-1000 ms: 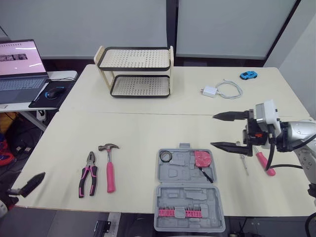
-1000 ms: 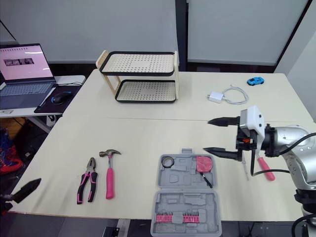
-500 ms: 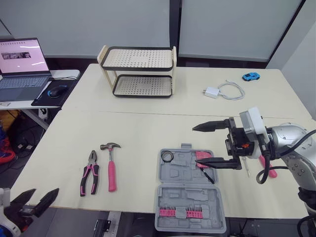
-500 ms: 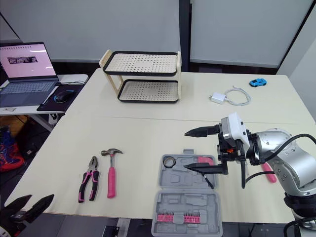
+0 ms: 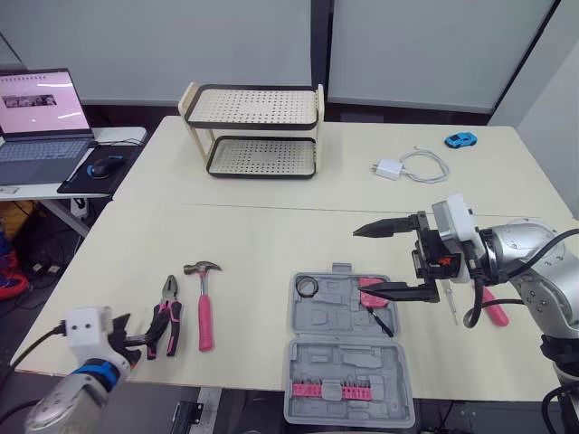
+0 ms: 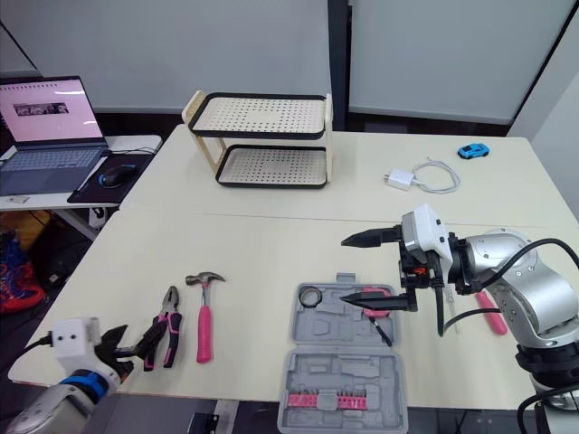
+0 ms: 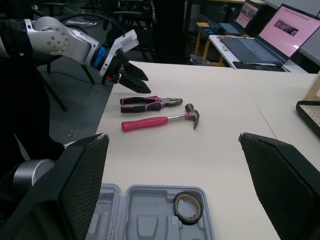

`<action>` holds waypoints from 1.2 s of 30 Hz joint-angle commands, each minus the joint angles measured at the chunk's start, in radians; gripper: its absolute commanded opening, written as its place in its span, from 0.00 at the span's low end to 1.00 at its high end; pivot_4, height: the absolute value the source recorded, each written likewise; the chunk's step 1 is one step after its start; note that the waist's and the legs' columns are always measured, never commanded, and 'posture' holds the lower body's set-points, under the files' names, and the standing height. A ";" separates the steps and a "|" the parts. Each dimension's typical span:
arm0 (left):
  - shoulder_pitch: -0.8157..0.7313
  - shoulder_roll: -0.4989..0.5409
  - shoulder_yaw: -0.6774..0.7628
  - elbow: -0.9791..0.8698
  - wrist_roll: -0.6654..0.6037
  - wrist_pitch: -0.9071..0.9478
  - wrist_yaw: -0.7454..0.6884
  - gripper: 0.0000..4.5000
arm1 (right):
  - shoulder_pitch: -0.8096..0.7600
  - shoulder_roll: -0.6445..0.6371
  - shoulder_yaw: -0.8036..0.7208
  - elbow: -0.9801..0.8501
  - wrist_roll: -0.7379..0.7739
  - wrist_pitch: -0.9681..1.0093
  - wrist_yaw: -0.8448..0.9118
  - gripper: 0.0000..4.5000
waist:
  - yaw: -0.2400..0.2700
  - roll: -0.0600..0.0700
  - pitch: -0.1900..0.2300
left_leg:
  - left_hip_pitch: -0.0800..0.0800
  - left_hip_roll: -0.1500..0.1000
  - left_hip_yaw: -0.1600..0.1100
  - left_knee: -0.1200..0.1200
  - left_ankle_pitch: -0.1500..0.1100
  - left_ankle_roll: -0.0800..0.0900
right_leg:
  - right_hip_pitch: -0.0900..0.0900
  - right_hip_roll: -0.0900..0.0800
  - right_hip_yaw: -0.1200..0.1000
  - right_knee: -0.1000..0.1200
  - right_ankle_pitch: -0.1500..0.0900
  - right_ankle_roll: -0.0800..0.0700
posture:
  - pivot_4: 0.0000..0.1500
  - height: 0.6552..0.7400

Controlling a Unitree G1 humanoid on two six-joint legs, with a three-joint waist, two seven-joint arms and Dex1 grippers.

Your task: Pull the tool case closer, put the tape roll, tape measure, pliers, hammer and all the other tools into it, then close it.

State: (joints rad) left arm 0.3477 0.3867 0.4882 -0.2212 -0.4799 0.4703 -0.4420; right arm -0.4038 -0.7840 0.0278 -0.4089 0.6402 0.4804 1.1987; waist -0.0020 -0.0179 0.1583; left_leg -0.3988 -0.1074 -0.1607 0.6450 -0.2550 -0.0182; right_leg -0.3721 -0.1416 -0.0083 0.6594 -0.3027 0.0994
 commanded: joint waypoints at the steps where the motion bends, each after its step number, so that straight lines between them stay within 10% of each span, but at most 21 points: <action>1: -0.025 -0.003 -0.031 0.011 0.042 -0.022 0.035 1.00 | -0.011 -0.017 -0.015 -0.025 -0.002 -0.012 0.007 0.99 | 0.000 0.000 0.000 | 0.000 0.000 0.000 0.000 0.000 0.000 | 0.000 0.000 0.000 0.000 0.000 0.000 | 1.00 1.00; 19: -0.092 0.003 -0.137 0.105 0.182 -0.015 0.106 1.00 | 0.002 -0.026 -0.021 -0.075 0.017 0.022 -0.034 0.99 | 0.002 0.000 0.000 | 0.000 0.000 -0.001 0.000 0.000 0.000 | 0.000 0.000 0.000 0.001 0.000 0.000 | 1.00 1.00; 27: -0.090 0.010 -0.116 0.120 0.185 -0.002 0.122 0.59 | -0.008 -0.024 -0.018 -0.074 0.013 0.024 -0.040 1.00 | 0.001 0.000 0.000 | 0.000 0.000 0.000 0.000 0.000 0.000 | -0.001 0.000 0.000 0.001 0.000 0.000 | 1.00 1.00; 36: -0.080 0.069 -0.077 0.089 0.155 -0.008 0.061 0.59 | -0.006 -0.022 -0.011 -0.078 0.014 0.027 -0.048 1.00 | 0.000 0.000 0.000 | 0.001 0.000 0.000 0.000 0.000 0.000 | -0.001 0.000 0.000 0.001 0.000 0.000 | 1.00 1.00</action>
State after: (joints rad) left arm 0.2558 0.4202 0.3618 -0.1136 -0.3107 0.4598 -0.3536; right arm -0.3957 -0.8018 0.0259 -0.4494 0.6476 0.5105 1.1527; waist -0.0018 -0.0180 0.1584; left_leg -0.3985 -0.1072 -0.1612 0.6447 -0.2553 -0.0182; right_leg -0.3729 -0.1413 -0.0085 0.6603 -0.3027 0.0994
